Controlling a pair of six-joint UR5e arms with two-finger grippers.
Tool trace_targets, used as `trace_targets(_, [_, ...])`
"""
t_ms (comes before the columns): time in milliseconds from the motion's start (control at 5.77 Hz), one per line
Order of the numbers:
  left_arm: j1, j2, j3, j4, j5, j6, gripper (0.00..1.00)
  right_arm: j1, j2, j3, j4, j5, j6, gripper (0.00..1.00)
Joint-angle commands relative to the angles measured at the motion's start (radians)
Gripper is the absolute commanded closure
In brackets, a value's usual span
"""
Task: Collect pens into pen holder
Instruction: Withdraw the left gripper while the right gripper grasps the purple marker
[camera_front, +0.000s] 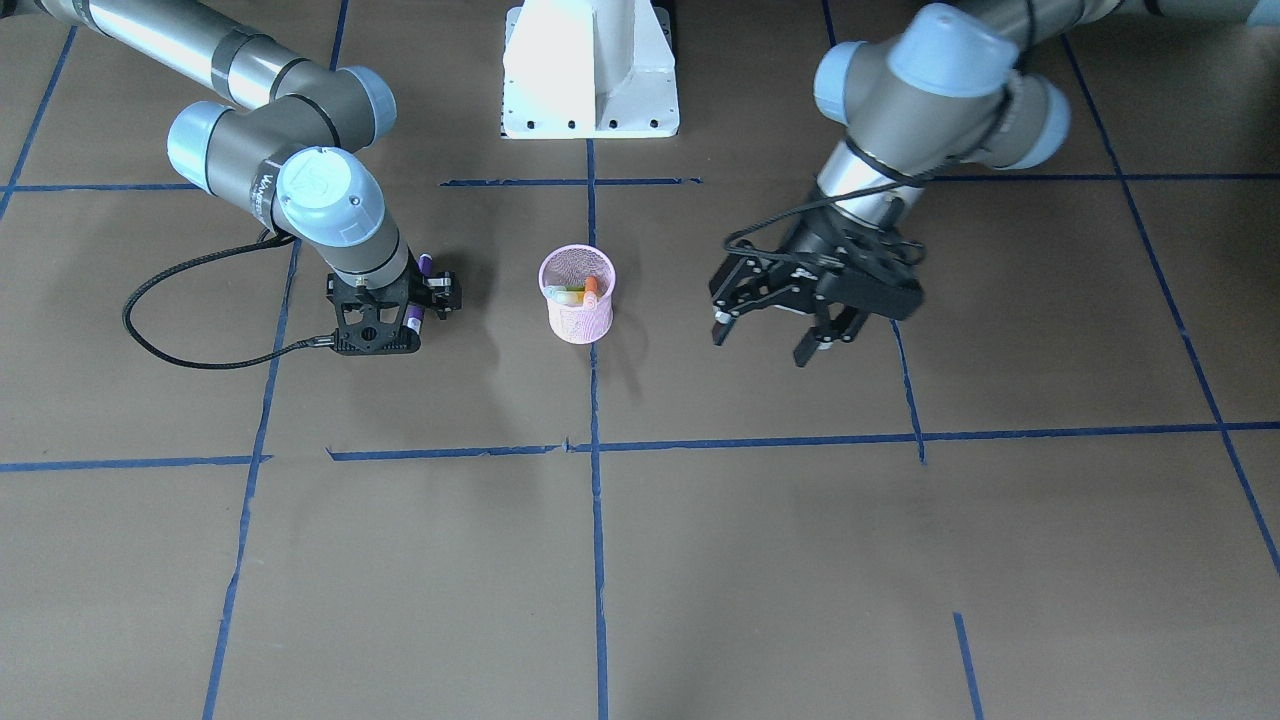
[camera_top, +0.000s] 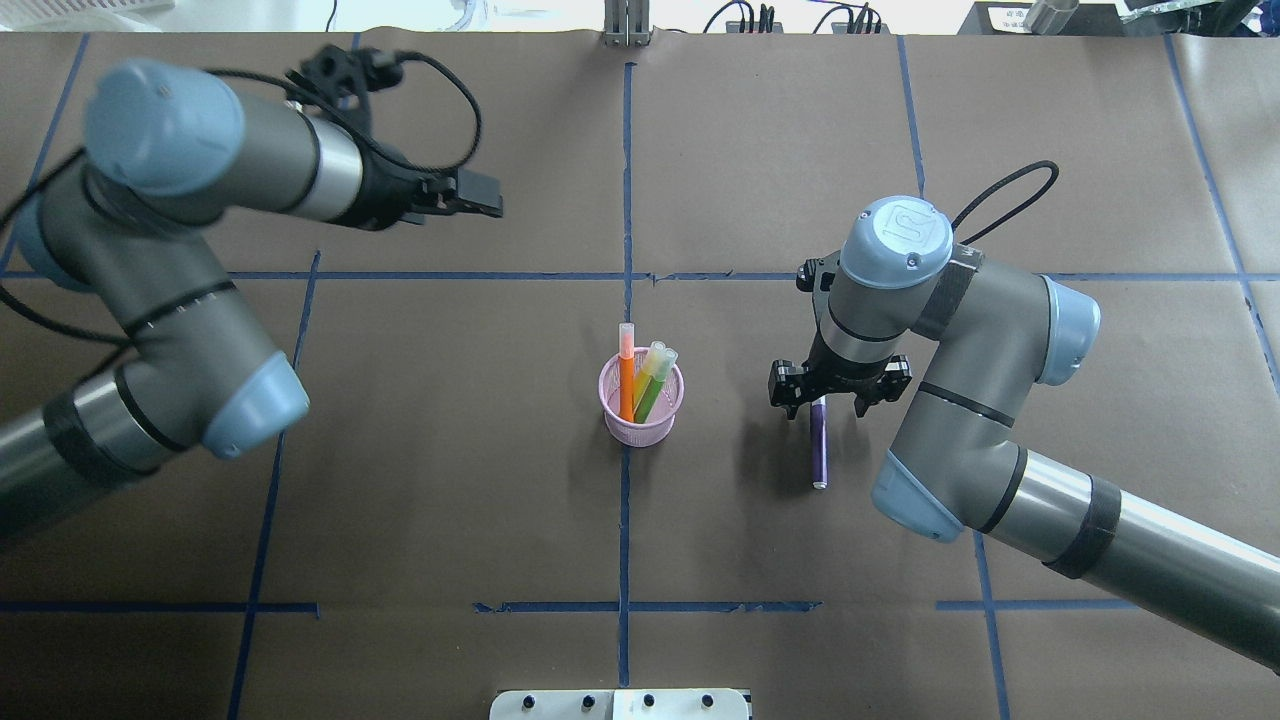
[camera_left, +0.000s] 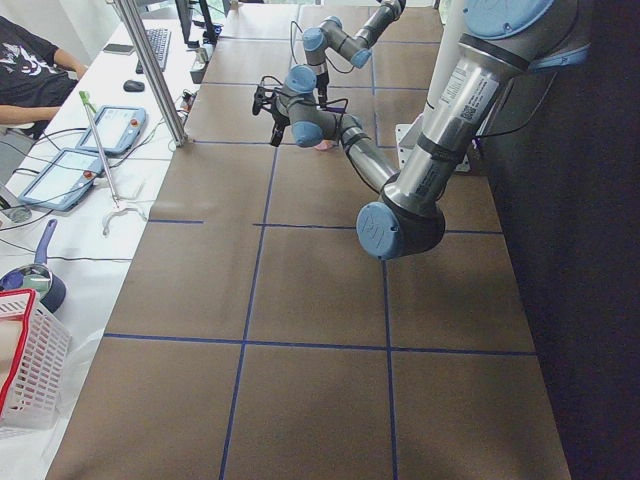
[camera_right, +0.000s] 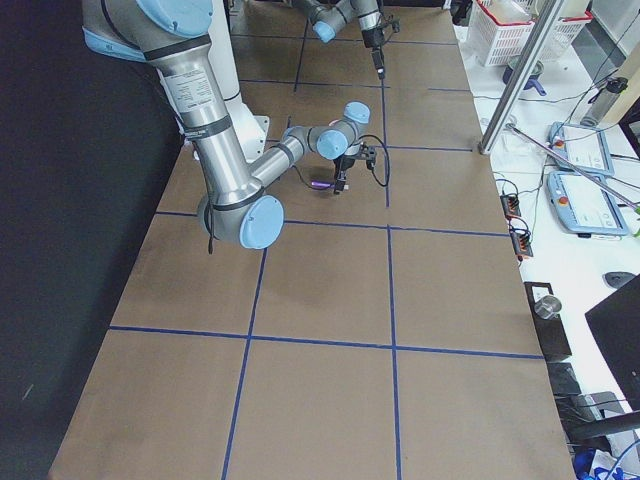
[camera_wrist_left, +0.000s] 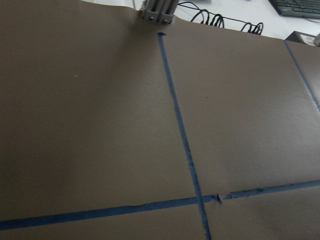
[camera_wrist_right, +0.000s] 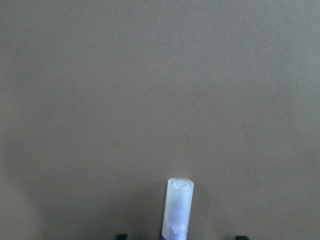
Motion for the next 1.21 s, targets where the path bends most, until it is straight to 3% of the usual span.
trace_targets(0, [-0.181,0.043,0.011,0.056,-0.247,0.119,0.00,0.000,0.002,-0.004,0.000,0.006,0.000,0.47])
trace_targets(173, [-0.215,0.059,0.014,0.056,-0.271,0.151,0.00,0.000,0.002,-0.001,0.000,0.014,0.000,0.66])
trace_targets(520, [-0.244,0.064,0.014,0.061,-0.288,0.155,0.00,0.000,0.015,0.001,0.002,0.014,0.000,0.89])
trace_targets(867, [-0.368,0.114,0.033,0.069,-0.417,0.258,0.00,-0.002,0.017,0.002,0.003,0.014,0.000,1.00])
trace_targets(1040, [-0.451,0.154,0.098,0.072,-0.485,0.409,0.00,0.000,0.029,0.008,0.017,0.004,0.002,1.00])
